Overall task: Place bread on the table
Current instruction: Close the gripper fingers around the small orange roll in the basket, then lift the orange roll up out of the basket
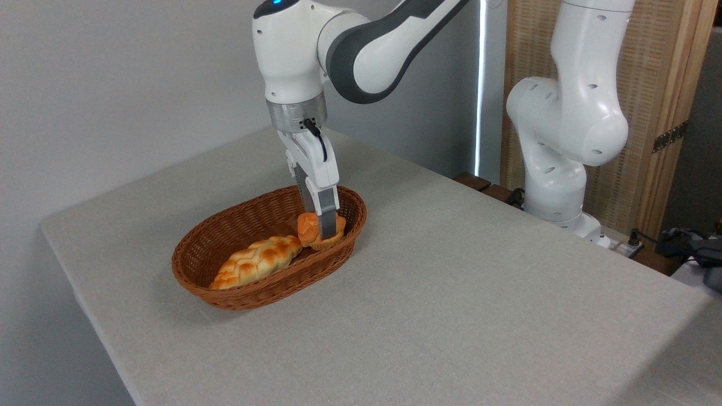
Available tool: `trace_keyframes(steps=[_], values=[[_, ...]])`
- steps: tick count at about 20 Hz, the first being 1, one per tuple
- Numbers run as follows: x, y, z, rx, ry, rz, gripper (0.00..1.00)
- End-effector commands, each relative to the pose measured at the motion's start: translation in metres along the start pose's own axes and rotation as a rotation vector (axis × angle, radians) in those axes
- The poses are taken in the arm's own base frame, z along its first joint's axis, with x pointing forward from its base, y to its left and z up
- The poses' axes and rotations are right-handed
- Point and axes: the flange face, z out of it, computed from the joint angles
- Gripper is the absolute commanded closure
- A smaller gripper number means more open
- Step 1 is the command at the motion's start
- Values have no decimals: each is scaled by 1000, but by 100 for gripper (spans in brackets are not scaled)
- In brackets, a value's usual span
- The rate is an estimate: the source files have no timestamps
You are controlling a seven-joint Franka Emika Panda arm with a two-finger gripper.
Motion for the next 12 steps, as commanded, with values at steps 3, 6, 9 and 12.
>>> trace_keyframes(steps=[3,6,9,12], values=[[-2,3,0,5,24,14,54],[-2,2,-6,7,26,12,54],[3,0,-20,-8,17,1,54],[6,-12,-47,-35,-1,-13,54]])
